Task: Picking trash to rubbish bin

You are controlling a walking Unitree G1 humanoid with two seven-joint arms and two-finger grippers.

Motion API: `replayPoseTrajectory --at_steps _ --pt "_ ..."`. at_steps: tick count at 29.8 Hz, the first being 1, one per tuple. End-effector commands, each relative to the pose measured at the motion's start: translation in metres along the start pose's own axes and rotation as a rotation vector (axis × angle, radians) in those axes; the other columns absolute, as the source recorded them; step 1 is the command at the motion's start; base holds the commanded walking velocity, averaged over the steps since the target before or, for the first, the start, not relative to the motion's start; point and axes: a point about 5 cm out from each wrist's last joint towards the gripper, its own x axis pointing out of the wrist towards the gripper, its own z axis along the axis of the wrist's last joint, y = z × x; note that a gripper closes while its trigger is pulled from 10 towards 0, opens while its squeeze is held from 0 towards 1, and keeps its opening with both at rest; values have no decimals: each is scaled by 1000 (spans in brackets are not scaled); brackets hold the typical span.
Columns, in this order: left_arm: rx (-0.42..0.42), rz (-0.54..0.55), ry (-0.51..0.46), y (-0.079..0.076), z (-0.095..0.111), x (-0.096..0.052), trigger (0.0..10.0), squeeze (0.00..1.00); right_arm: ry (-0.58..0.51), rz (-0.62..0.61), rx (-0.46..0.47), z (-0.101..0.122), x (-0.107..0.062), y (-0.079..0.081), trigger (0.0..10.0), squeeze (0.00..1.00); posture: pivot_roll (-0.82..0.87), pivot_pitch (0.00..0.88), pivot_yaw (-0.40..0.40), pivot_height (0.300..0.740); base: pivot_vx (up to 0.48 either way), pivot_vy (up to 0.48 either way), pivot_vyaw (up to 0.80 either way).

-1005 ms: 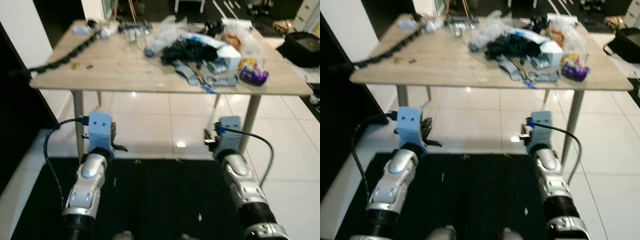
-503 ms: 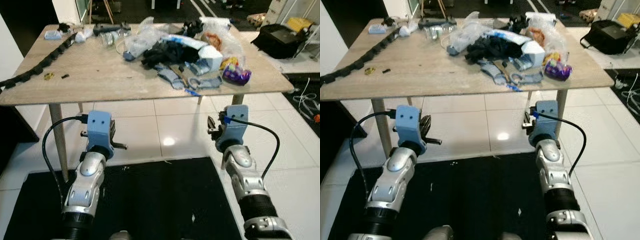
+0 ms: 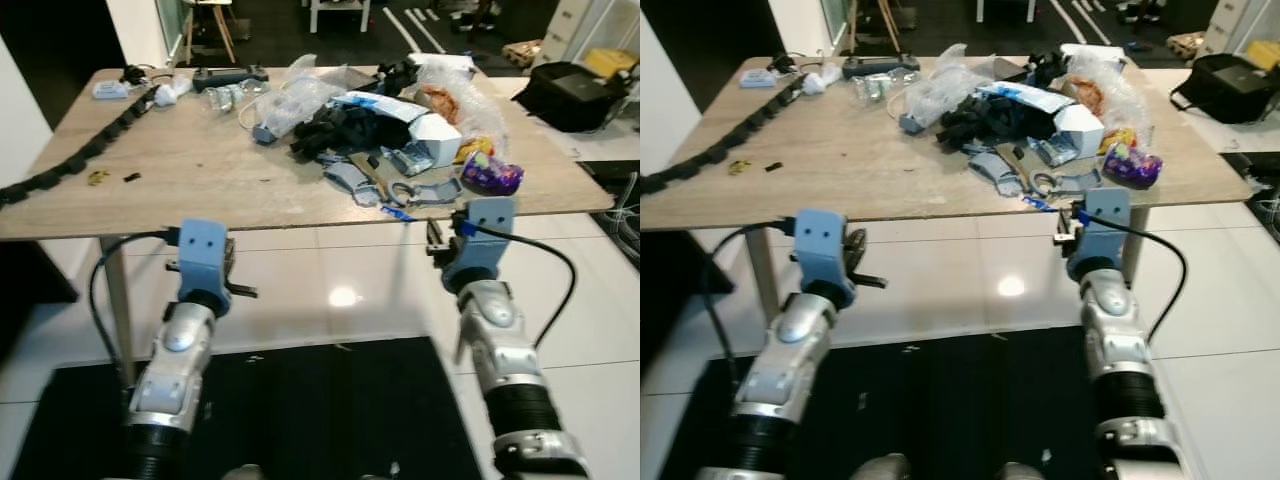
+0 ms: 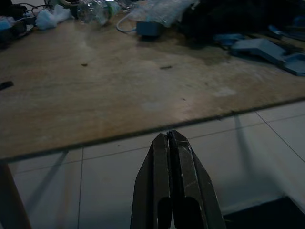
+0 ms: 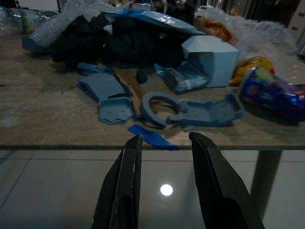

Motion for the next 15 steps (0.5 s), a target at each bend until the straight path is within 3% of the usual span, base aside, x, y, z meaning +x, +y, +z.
replayPoseTrajectory --at_steps 1,2,3,4,14,15 --pt "3 -14 6 -2 0 -1 10000 0 -7 -29 -9 2 0 -5 10000 200 43 25 -31 740 281 0 0" --pt "2 -23 2 -4 2 -1 10000 0 -11 -44 -10 3 0 -8 10000 455 44 25 -31 740 281 0 0" --pt "2 -23 2 -4 2 -1 10000 0 -11 -44 -10 3 0 -8 10000 455 44 25 -31 740 281 0 0" --pt "1 -36 -4 -7 3 -1 10000 0 -14 -65 -17 4 0 -11 10000 1000 45 26 -32 740 277 0 0" --pt "11 -74 -18 -16 7 -2 10000 0 -10 -102 -27 4 1 -17 10000 1000 43 26 -31 740 279 0 0" --pt "12 -75 -19 -16 7 -2 10000 0 -7 -105 -24 4 1 -17 10000 725 43 26 -31 740 281 0 0"
